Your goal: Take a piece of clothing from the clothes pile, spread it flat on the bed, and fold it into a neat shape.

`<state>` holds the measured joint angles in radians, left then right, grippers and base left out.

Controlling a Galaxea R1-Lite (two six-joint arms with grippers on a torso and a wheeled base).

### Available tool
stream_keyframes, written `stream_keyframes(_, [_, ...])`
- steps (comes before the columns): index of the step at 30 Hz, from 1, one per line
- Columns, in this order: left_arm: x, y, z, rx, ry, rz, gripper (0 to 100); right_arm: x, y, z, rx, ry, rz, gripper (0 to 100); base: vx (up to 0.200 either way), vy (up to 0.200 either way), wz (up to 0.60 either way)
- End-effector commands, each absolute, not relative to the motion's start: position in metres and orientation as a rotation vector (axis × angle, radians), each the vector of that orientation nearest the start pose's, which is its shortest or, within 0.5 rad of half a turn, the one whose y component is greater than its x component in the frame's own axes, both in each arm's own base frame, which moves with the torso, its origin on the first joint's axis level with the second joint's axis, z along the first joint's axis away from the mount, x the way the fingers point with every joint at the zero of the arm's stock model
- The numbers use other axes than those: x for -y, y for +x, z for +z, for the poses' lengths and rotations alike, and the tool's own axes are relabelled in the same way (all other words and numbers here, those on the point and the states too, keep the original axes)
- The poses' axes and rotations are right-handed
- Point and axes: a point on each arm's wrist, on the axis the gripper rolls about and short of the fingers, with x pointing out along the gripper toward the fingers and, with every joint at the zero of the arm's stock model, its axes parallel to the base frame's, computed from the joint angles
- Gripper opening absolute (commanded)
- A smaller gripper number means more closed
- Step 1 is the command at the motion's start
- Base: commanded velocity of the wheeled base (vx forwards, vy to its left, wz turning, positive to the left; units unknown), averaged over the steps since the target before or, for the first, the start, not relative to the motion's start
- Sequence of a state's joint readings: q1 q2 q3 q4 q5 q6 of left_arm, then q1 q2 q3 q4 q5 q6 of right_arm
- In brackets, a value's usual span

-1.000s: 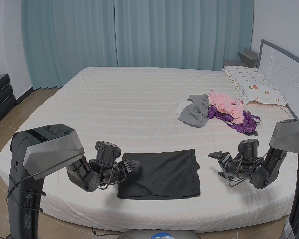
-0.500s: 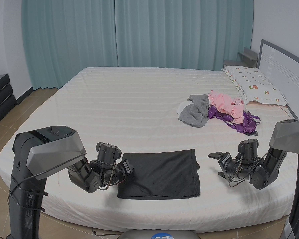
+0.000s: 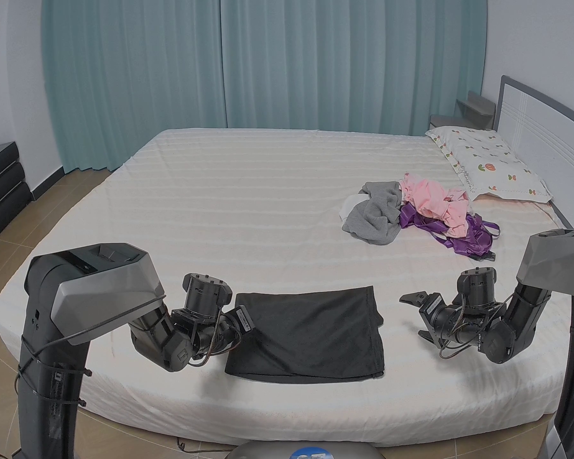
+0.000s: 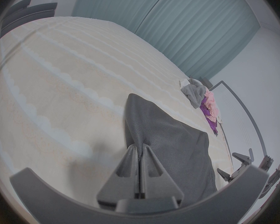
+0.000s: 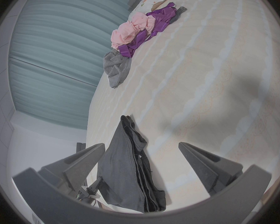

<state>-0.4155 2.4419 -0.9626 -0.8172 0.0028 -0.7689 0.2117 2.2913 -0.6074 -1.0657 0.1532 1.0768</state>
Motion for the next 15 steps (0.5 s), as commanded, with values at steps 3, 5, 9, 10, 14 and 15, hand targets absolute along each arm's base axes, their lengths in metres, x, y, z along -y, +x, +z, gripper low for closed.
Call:
stream_keyframes(3, [0.1606, 0.367, -0.0364, -0.764, -0.598, -0.123, 0, -0.074, 0.3278, -0.0169, -0.753, 1.009, -0.017, 100, 0.0, 0.0, 0.0])
stream_keyframes(5, [0.1599, 0.3654, -0.0371, -0.77, -0.602, -0.118, 0, -0.074, 0.3278, -0.0169, -0.753, 1.009, -0.017, 100, 0.0, 0.0, 0.0])
stream_keyframes(9, [0.1589, 0.3644, -0.0369, -0.775, -0.616, -0.113, 0, -0.074, 0.3278, -0.0169, -0.753, 1.009, -0.017, 100, 0.0, 0.0, 0.0])
stream_keyframes(10, [0.1589, 0.3644, -0.0369, -0.775, -0.616, -0.113, 0, -0.0745, 0.3277, -0.0169, -0.753, 1.008, -0.015, 100, 0.0, 0.0, 0.0])
stream_keyframes(14, [0.1587, 0.3641, -0.0366, -0.776, -0.627, -0.107, 0, -0.074, 0.3278, -0.0169, -0.753, 1.009, -0.017, 100, 0.0, 0.0, 0.0])
stream_keyframes(15, [0.1582, 0.3644, -0.0359, -0.774, -0.628, -0.106, 0, -0.074, 0.3278, -0.0169, -0.753, 1.009, -0.017, 100, 0.0, 0.2, 0.0])
